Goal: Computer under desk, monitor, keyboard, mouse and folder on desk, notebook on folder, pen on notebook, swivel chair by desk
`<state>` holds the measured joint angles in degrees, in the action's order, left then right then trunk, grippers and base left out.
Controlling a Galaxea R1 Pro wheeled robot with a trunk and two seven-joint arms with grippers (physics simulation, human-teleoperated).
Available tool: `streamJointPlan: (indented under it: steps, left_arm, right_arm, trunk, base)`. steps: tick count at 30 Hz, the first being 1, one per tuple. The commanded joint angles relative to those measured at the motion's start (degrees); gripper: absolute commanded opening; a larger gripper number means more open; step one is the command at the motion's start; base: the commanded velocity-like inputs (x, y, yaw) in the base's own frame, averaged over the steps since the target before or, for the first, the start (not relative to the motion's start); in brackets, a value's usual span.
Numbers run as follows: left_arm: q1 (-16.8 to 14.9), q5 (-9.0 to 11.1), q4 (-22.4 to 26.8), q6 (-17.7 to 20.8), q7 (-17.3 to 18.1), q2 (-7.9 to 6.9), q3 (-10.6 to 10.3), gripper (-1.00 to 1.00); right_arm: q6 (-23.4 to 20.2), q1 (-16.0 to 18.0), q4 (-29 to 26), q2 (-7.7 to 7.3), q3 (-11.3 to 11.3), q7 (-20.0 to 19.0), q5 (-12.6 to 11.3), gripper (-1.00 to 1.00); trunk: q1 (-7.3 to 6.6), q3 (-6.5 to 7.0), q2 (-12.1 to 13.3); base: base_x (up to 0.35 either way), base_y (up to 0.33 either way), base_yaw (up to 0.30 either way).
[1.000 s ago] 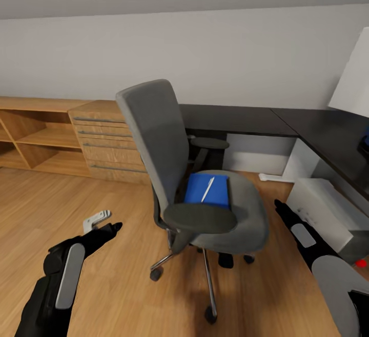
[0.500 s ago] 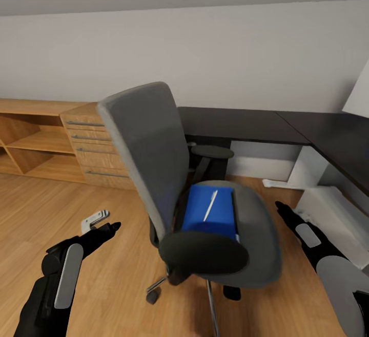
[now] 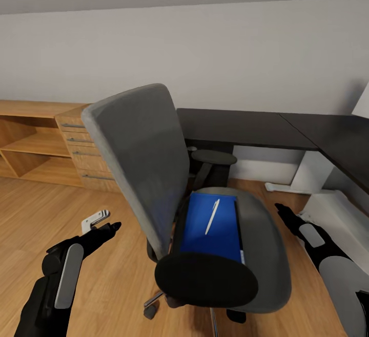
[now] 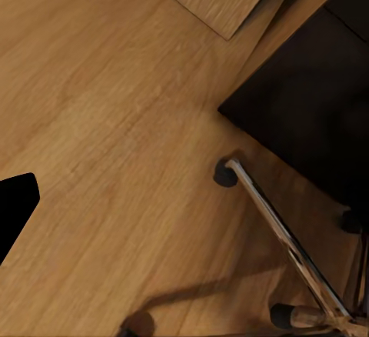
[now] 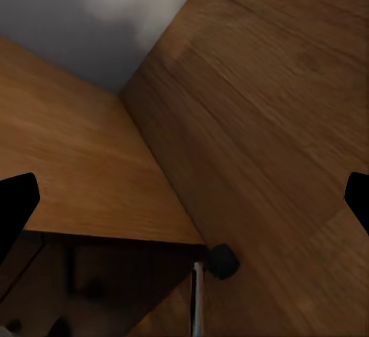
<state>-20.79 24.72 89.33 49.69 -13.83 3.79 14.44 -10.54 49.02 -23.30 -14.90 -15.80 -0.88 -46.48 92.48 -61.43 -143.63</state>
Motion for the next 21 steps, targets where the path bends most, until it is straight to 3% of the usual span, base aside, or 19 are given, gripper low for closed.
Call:
streamJointPlan:
  steps: [1, 16, 21]
  left_arm:
    - [-0.04, 0.62, 0.06, 0.23, -0.43, 0.06, 0.08, 1.0]
    - [-0.04, 0.61, 0.06, 0.23, -0.41, 0.14, -0.02, 1.0]
    - [-0.04, 0.67, 0.06, 0.23, -0.36, 0.15, -0.02, 1.0]
  right_arm:
    - [-0.54, 0.02, -0.16, 0.0, -0.42, -0.09, -0.27, 1.0]
    - [-4.62, 0.02, -1.04, 0.03, -0.32, -0.2, -0.28, 1.0]
    - [-5.03, 0.02, -1.01, 0.1, -0.05, -2.83, -0.19, 1.0]
  trunk:
    - [-0.01, -0.05, -0.02]
    - [-0.01, -0.05, -0.02]
    - [-0.01, -0.05, -0.02]
  base:
    - [0.013, 0.0, 0.0]
    - [0.003, 0.0, 0.0]
    - [0.0, 0.0, 0.0]
